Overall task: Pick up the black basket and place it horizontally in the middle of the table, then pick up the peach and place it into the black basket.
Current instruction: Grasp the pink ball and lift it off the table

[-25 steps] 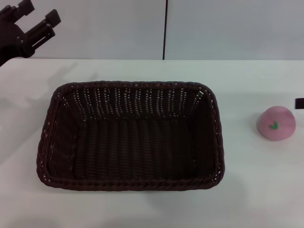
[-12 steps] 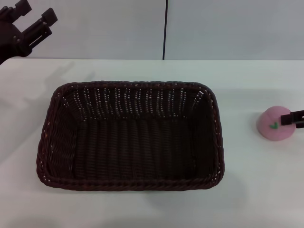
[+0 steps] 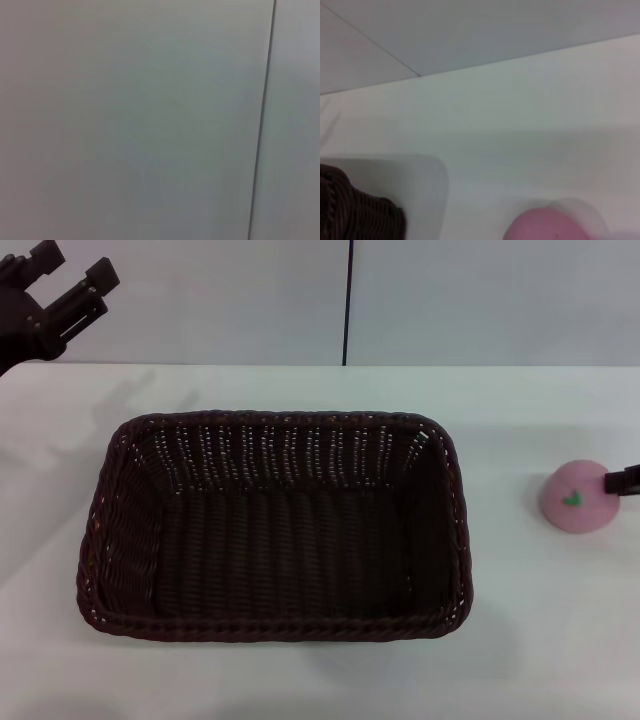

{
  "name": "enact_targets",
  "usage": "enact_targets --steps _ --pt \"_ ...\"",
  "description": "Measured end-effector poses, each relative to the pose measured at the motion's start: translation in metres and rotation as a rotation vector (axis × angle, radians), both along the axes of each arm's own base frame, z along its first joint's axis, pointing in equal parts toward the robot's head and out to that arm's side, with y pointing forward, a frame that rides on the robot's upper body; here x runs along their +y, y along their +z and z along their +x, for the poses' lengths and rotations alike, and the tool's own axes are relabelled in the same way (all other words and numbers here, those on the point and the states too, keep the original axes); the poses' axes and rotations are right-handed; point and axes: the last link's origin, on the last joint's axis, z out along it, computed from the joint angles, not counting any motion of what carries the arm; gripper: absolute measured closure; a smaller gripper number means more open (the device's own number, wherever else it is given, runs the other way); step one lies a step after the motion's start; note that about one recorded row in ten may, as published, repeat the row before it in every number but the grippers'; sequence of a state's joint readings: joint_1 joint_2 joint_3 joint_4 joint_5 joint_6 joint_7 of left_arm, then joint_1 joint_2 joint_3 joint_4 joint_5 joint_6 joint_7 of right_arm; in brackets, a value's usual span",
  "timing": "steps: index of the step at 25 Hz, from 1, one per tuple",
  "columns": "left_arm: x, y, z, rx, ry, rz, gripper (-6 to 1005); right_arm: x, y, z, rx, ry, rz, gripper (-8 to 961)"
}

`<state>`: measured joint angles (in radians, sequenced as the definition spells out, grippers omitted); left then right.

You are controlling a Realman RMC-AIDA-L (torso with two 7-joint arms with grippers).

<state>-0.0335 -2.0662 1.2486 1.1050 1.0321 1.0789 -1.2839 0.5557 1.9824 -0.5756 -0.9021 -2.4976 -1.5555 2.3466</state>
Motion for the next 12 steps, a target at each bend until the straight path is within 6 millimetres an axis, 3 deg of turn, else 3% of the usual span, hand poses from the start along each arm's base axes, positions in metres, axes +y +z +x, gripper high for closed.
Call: enact_targets --steps 6,12 --pt "0.001 -0.002 -0.003 -0.015 0.012 -0.006 271 0.002 0.010 -0.006 0.015 0.030 0.043 861" --pt "0.000 -0.001 -0.005 -0.017 0.017 -0.002 271 -0.002 0.014 -0.009 0.022 0.050 0.033 917"
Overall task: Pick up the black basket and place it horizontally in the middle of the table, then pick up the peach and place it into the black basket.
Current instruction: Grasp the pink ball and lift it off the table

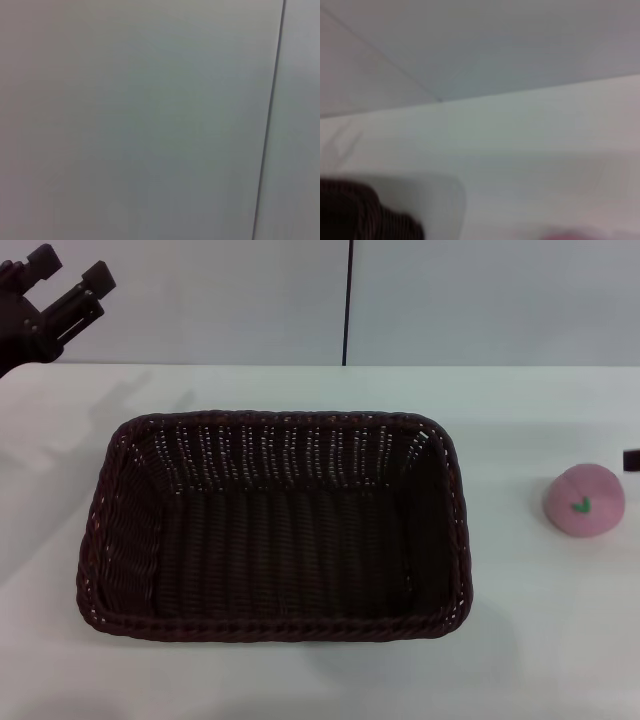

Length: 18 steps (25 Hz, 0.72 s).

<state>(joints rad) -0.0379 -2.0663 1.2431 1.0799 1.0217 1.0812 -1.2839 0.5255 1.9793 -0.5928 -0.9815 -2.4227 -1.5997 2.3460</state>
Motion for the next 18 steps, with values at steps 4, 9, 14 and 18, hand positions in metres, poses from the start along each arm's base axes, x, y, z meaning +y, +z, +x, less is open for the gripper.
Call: enact_targets --steps 4,9,14,18 --pt "0.000 0.000 0.000 0.000 0.000 0.001 271 -0.006 -0.007 0.001 -0.040 -0.016 -0.077 954" --pt "0.001 0.002 0.001 -0.002 -0.008 0.004 271 -0.008 -0.010 0.000 -0.047 -0.024 -0.099 877" --pt "0.002 0.002 0.001 -0.002 -0.009 0.004 271 -0.003 -0.015 -0.001 -0.058 -0.026 -0.094 681" --pt "0.001 0.001 -0.001 -0.003 -0.003 0.000 271 0.005 -0.022 0.000 -0.068 -0.025 -0.069 510"
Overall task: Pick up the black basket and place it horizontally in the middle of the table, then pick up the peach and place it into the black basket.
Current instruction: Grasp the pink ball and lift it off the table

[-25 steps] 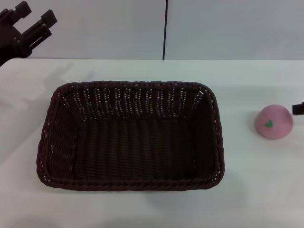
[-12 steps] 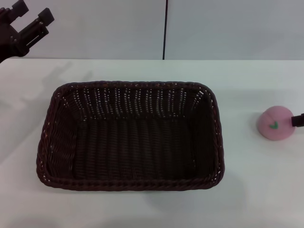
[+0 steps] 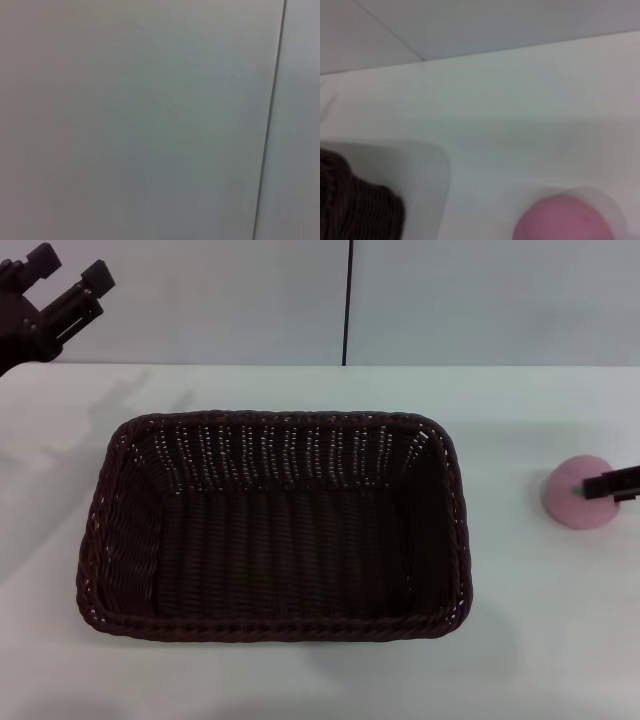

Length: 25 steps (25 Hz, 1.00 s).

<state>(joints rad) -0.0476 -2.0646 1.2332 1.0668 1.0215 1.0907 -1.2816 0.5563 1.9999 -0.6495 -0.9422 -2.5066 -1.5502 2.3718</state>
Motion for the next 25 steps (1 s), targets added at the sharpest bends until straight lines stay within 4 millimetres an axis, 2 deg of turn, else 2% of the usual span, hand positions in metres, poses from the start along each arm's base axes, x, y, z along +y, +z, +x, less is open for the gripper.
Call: enact_targets --steps 6,11,17,19,22,24,25 --pt "-0.001 -0.001 -0.002 0.005 0.003 0.000 271 0.011 -0.018 0.000 -0.009 0.001 -0.032 315" --pt "-0.001 0.000 -0.003 0.005 0.005 0.002 271 0.012 -0.019 -0.001 -0.021 0.006 -0.047 329" --pt "0.000 0.000 -0.003 0.004 0.006 0.006 271 0.009 -0.010 0.003 -0.030 -0.003 -0.021 346" --pt "0.000 0.000 -0.003 0.004 0.006 0.006 271 0.008 0.000 0.003 -0.028 -0.002 0.029 560" --pt "-0.001 0.001 -0.003 0.004 0.004 0.006 271 0.008 0.009 0.000 -0.019 0.011 0.068 639" --pt "-0.001 0.001 -0.003 0.003 0.001 0.006 271 0.008 0.023 -0.013 0.016 0.061 0.111 691" --pt "-0.001 0.001 -0.003 0.003 0.001 0.006 271 0.008 0.023 -0.013 0.016 0.061 0.111 697"
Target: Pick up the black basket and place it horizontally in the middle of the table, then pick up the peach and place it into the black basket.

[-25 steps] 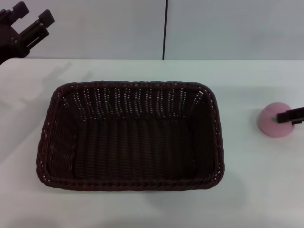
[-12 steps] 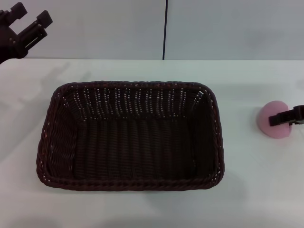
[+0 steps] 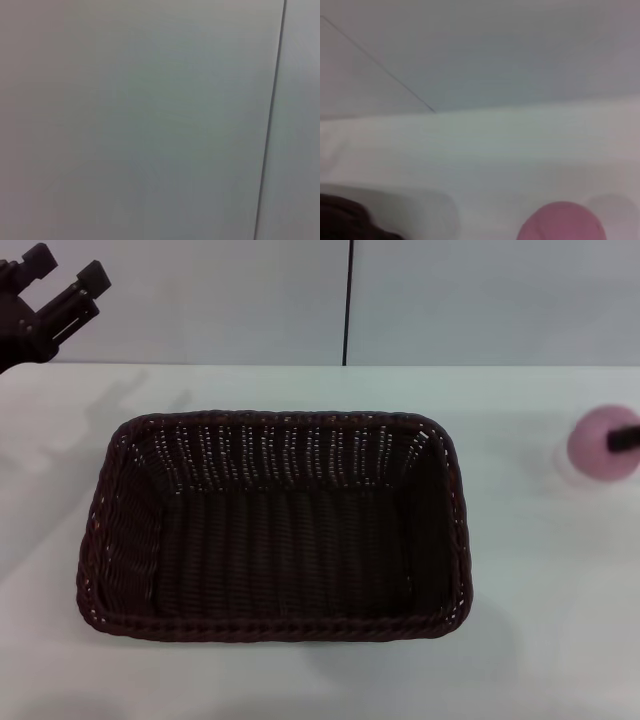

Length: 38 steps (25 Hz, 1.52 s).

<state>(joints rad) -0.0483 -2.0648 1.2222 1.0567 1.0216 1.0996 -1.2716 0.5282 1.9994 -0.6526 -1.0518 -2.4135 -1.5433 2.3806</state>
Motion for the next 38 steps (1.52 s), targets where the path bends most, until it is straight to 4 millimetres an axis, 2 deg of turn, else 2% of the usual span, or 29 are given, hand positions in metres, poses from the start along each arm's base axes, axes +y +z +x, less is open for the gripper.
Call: enact_targets --steps 3,4,5,8,9,10,13,14,15,19,23,27,29,30,33,34,35,38 --pt "0.000 0.000 0.000 -0.002 -0.003 0.000 271 0.001 0.013 -0.026 0.017 0.098 0.012 717" --pt "-0.001 0.000 0.001 -0.003 -0.006 -0.002 271 0.002 0.018 -0.049 0.028 0.180 0.009 723" --pt "-0.001 0.000 0.001 -0.003 -0.006 -0.002 271 0.002 0.018 -0.049 0.028 0.180 0.009 730" --pt "-0.002 -0.001 0.003 -0.008 -0.021 -0.008 271 0.003 0.017 -0.095 0.028 0.341 -0.022 753" --pt "-0.003 -0.001 0.004 -0.012 -0.026 -0.008 271 0.004 0.006 -0.120 0.021 0.427 -0.076 762" --pt "-0.005 0.000 0.004 -0.026 -0.031 -0.006 271 0.004 0.006 -0.120 0.021 0.427 -0.076 770" --pt "-0.008 0.001 0.002 -0.036 -0.029 -0.005 271 0.006 -0.020 -0.150 0.012 0.509 -0.177 788" --pt "-0.008 0.001 0.002 -0.036 -0.029 -0.005 271 0.008 -0.038 -0.162 0.009 0.542 -0.251 793" --pt "-0.008 0.001 0.002 -0.036 -0.029 -0.005 271 0.008 -0.038 -0.162 0.009 0.542 -0.251 798" --pt "-0.013 -0.001 -0.004 -0.045 -0.011 -0.010 271 0.012 -0.072 -0.175 0.022 0.562 -0.386 817" --pt "-0.015 -0.005 -0.007 -0.032 -0.016 -0.012 271 0.012 -0.079 -0.174 0.046 0.569 -0.404 798" --pt "-0.018 -0.005 -0.010 -0.011 -0.028 0.009 271 0.009 -0.072 -0.167 0.095 0.580 -0.365 743" --pt "-0.019 -0.003 -0.015 -0.025 -0.011 0.018 271 0.008 -0.059 -0.155 0.145 0.596 -0.288 501" --pt "-0.019 -0.002 -0.017 -0.031 -0.005 0.022 271 0.008 -0.059 -0.155 0.145 0.596 -0.288 457" --pt "-0.021 -0.001 -0.027 -0.047 0.021 0.042 271 0.002 -0.039 -0.133 0.246 0.617 -0.147 324" --pt "-0.024 -0.002 -0.036 -0.045 0.042 0.066 271 -0.007 -0.026 -0.109 0.326 0.619 -0.027 280" --pt "-0.024 -0.002 -0.036 -0.045 0.042 0.066 271 -0.007 -0.026 -0.109 0.326 0.619 -0.027 276" --pt "-0.032 -0.004 -0.054 -0.047 0.077 0.115 271 -0.026 -0.009 -0.064 0.439 0.638 0.244 263"
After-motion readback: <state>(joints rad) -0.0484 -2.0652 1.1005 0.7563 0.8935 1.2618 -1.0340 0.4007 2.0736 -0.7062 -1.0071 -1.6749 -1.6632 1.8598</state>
